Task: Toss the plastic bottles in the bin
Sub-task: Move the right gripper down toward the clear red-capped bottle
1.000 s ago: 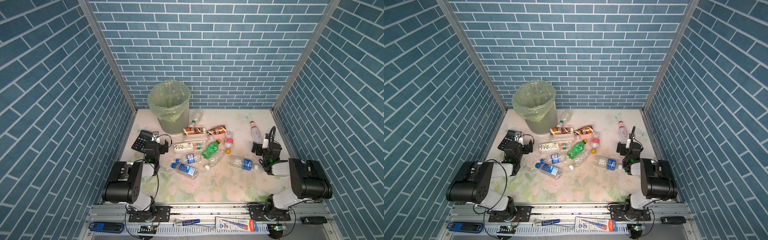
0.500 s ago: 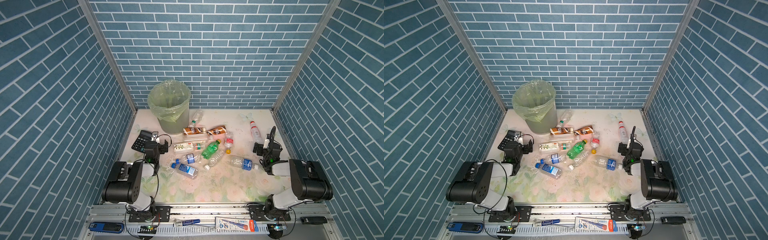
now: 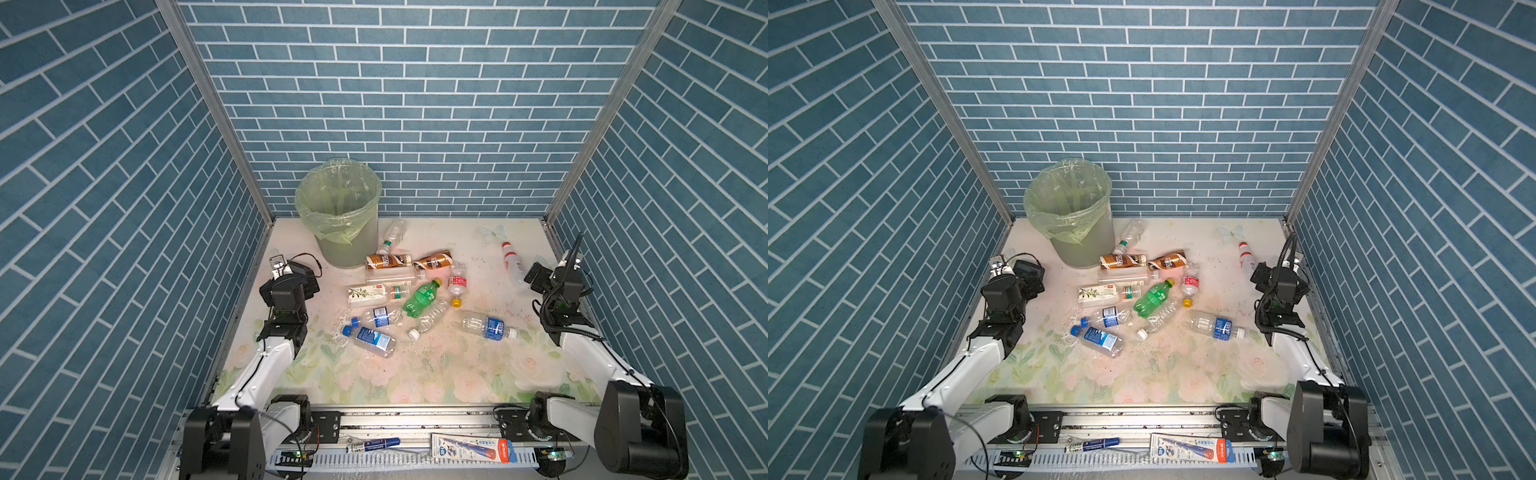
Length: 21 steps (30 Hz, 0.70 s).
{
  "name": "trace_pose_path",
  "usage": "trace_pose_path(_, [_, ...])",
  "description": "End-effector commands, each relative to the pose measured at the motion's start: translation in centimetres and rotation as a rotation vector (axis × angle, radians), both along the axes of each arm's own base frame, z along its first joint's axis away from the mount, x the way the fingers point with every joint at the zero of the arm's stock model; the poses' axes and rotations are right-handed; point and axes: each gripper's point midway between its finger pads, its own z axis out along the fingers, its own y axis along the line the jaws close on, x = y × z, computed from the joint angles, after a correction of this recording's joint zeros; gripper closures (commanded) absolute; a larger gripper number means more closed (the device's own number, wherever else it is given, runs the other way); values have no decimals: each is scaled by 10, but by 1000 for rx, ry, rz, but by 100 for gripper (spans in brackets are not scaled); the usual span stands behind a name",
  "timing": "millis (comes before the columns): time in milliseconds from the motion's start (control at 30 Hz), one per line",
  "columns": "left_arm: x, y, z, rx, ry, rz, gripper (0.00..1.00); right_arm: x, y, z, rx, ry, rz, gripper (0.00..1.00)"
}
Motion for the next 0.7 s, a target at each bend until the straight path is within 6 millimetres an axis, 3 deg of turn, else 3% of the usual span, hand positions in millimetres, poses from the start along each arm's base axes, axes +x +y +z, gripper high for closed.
trace_pose_path(0, [-14, -21, 8, -182, 31, -53, 1, 2, 9, 14, 91, 66, 24, 1])
trace_pose_path(67, [-13, -41, 27, -208, 10, -123, 1, 8, 8, 15, 93, 134, 20, 1])
trace_pose_path(167, [-8, -87, 58, -175, -13, -261, 1, 25, 16, 12, 110, 228, 65, 1])
trace_pose_path(333, [7, -198, 88, -34, 2, -539, 1, 44, 36, -25, 168, 409, 168, 1])
trace_pose_path(533, [23, -327, 85, 70, 136, -864, 1, 57, 47, -64, 204, 519, 229, 5])
trace_pose_path(667, [31, -369, 80, 89, 181, -950, 1, 64, 44, -81, 177, 578, 224, 11])
